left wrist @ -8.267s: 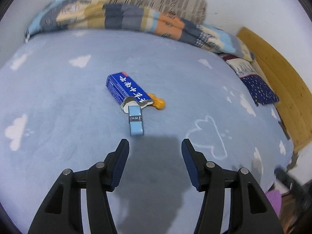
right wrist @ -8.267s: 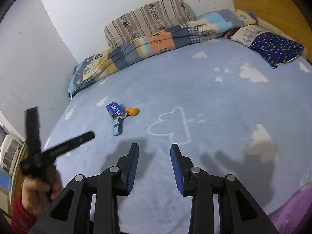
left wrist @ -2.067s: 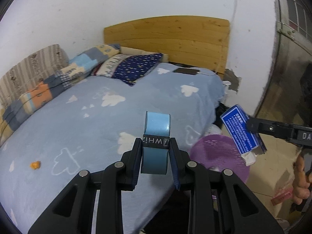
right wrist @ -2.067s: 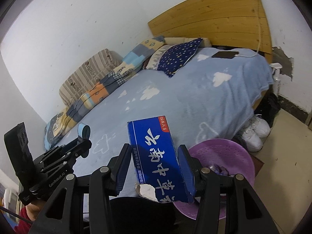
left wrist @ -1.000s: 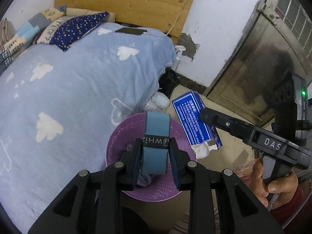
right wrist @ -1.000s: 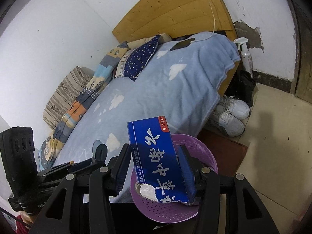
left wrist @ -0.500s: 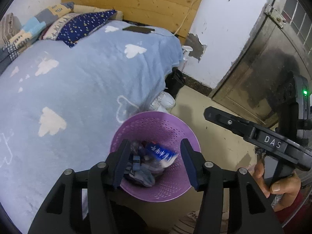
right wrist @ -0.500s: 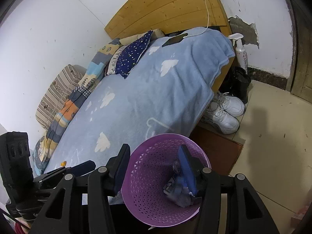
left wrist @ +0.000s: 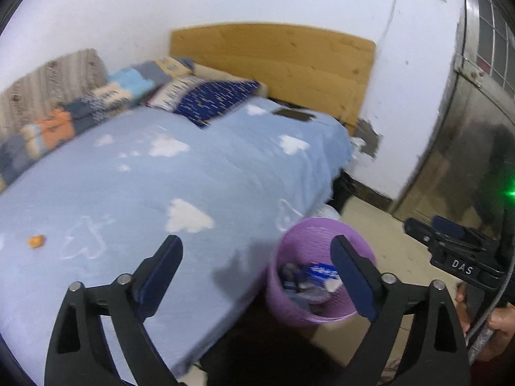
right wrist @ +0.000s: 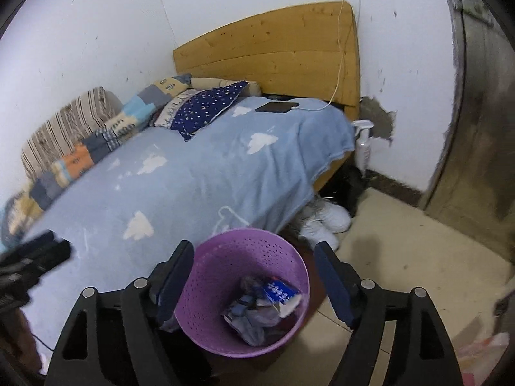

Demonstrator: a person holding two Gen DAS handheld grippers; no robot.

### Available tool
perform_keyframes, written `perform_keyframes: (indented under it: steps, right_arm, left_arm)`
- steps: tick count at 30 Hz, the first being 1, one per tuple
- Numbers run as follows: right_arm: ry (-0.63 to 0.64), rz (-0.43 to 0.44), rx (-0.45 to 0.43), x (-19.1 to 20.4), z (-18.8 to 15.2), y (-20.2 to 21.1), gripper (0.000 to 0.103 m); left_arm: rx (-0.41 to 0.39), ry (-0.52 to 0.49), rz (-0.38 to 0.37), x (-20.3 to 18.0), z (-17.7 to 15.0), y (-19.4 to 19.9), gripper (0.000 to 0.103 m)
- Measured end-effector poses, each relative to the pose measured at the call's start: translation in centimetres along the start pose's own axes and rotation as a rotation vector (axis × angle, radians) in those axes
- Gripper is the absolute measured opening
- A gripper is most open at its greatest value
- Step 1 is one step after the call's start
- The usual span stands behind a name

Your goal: Collect trash

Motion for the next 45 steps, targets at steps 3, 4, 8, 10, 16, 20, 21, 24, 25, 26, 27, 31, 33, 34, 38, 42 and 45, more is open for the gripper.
perform_keyframes:
  steps: [3,4,8,10,16,20,21,24,25,26,27,31,33,34,38,42,45]
  right_arm:
    - [-0.013,-0.107,-0.043,0.6,-1.0,1.5,0.087]
    - [-0.021,-0.138,-0.052,0.7,-1.3,1.8,0.09]
    - [-0.055,-0.19,-0.092,1.6,-3.2,4.2,0.096]
    - [-0.09,-0.217,-0.111,1.8,-4.1,5.1,0.096]
    - [-0.039,-0.281,-0.115,3.6,-6.2,6.0,0.096]
    - [-0.006,-0.273,-0.095,4.2,-6.9,5.8,0.096]
    - [-0.006,-0.274,-0.097,4.2,-6.8,5.8,0.096]
    - [-0.007,-0.274,-0.105,4.2,-7.0,6.2,0.096]
    - [-0.006,-0.273,-0.106,4.4,-7.2,6.3,0.096]
    - [-0.004,-0.272,-0.108,4.5,-7.3,6.4,0.096]
    - [-0.002,-0.269,-0.111,4.6,-7.3,6.5,0.096]
    - [0.003,-0.263,-0.12,4.9,-7.6,6.8,0.096]
    - [0.007,-0.261,-0.122,5.0,-7.6,6.8,0.096]
    - [0.009,-0.26,-0.123,5.0,-7.6,6.9,0.096]
    - [0.012,-0.259,-0.124,5.2,-7.6,6.9,0.096]
    - [0.015,-0.259,-0.125,5.2,-7.7,7.0,0.096]
    - [0.02,-0.26,-0.125,5.4,-7.8,7.0,0.096]
  left_arm:
    - [-0.039,-0.006,0.043,1.1,-1.2,2.4,0.097]
    - [-0.052,-0.011,0.053,1.2,-1.6,3.1,0.098]
    - [-0.1,-0.038,0.123,1.6,-3.3,6.0,0.103]
    - [-0.103,-0.046,0.143,1.6,-3.9,6.7,0.103]
    - [-0.114,-0.061,0.214,2.0,-5.4,8.3,0.103]
    - [-0.129,-0.068,0.267,2.3,-5.8,9.0,0.103]
    - [-0.129,-0.058,0.28,2.4,-5.7,9.1,0.103]
    - [-0.121,-0.039,0.301,2.6,-5.6,9.5,0.103]
    - [-0.115,-0.048,0.308,2.5,-5.5,9.5,0.103]
    - [-0.113,-0.06,0.314,2.4,-5.4,9.6,0.103]
    - [-0.103,-0.084,0.331,2.1,-5.4,9.6,0.103]
    - [-0.065,-0.145,0.332,1.5,-5.7,9.0,0.103]
    - [-0.062,-0.129,0.322,1.6,-5.9,8.8,0.103]
    - [-0.061,-0.122,0.313,1.6,-5.9,8.8,0.103]
    - [-0.053,-0.096,0.278,1.9,-6.1,8.6,0.103]
    - [-0.053,-0.083,0.272,2.0,-6.3,8.6,0.103]
    - [-0.053,-0.083,0.269,2.0,-6.3,8.5,0.103]
Point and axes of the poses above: each gripper's, at about its wrist camera, not at the fingertips, and y roughly against the way its jaws point, x to its left, z to its top, the point moved 5 cm from there along -y, roughly the way its jaws point, and after that the axes turned 9 degrees about -y, right-handed, at the moved point
